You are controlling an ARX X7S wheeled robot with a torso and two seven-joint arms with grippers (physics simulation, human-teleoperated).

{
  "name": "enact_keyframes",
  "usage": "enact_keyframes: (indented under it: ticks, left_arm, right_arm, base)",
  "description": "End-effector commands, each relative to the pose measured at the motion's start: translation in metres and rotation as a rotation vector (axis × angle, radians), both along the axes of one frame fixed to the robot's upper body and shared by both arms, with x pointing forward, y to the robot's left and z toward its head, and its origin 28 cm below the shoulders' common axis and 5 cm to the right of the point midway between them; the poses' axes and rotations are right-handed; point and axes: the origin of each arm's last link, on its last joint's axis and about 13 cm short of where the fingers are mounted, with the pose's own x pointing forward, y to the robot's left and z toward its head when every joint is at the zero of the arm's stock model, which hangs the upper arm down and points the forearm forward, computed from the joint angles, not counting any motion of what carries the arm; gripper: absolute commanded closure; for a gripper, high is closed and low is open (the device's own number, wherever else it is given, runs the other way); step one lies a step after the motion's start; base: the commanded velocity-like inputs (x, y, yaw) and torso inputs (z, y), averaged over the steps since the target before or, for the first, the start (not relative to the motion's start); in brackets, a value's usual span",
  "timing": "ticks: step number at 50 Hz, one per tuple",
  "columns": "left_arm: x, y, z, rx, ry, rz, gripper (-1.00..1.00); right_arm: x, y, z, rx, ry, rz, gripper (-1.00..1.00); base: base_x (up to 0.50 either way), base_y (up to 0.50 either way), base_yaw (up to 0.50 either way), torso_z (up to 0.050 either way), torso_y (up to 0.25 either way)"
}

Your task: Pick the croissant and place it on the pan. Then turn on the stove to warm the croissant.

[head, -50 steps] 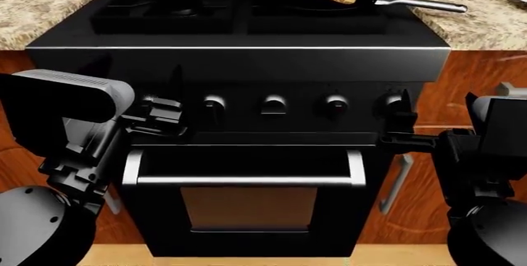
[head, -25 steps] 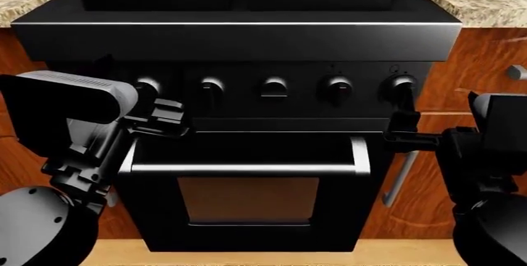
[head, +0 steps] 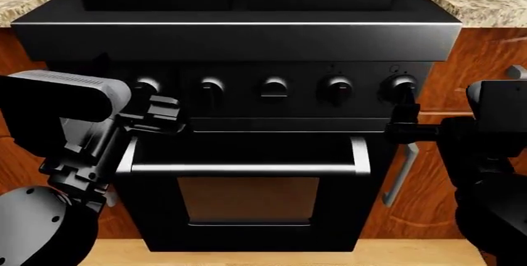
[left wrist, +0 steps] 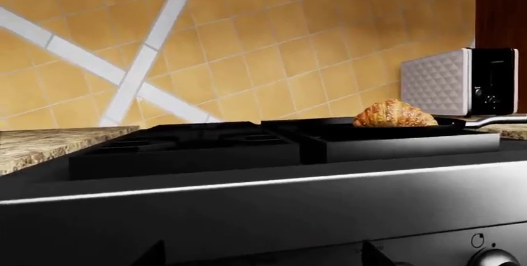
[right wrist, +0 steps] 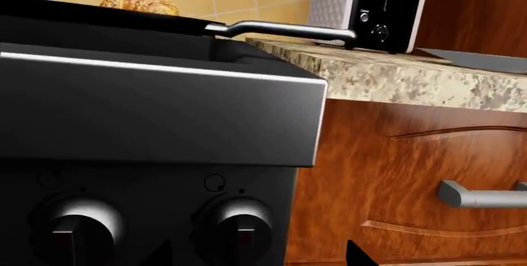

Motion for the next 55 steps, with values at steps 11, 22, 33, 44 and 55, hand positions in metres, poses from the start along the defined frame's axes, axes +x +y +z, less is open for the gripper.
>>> enact_keyframes:
  ticks: [11, 22, 33, 44, 55]
  left_arm:
    - [0.000, 0.001, -0.001, -0.002, 0.001, 0.007, -1.00]
    - [0.000, 0.001, -0.001, 0.001, 0.005, 0.010, -1.00]
    - [0.000, 0.000, -0.003, 0.004, 0.009, 0.013, -1.00]
    - [-0.001, 0.000, -0.002, 0.007, 0.010, 0.017, -1.00]
    - [-0.001, 0.001, 0.000, 0.010, 0.007, 0.020, -1.00]
  right_arm:
    - [0.016, -0.005, -0.014, 0.029, 0.072, 0.021, -1.00]
    - [0.026, -0.005, -0.020, 0.033, 0.094, 0.045, -1.00]
    - [0.036, -0.007, -0.024, 0.036, 0.089, 0.050, -1.00]
    - [0.042, -0.007, -0.028, 0.060, 0.089, 0.042, -1.00]
    - [0.046, -0.006, -0.032, 0.052, 0.097, 0.037, -1.00]
  base:
    - [0.00, 0.00, 0.00, 0.000, 0.000]
    - [0.00, 0.00, 0.00, 0.000, 0.000]
    - [0.00, 0.00, 0.00, 0.000, 0.000]
    - [0.00, 0.00, 0.00, 0.000, 0.000]
    - [0.00, 0.00, 0.00, 0.000, 0.000]
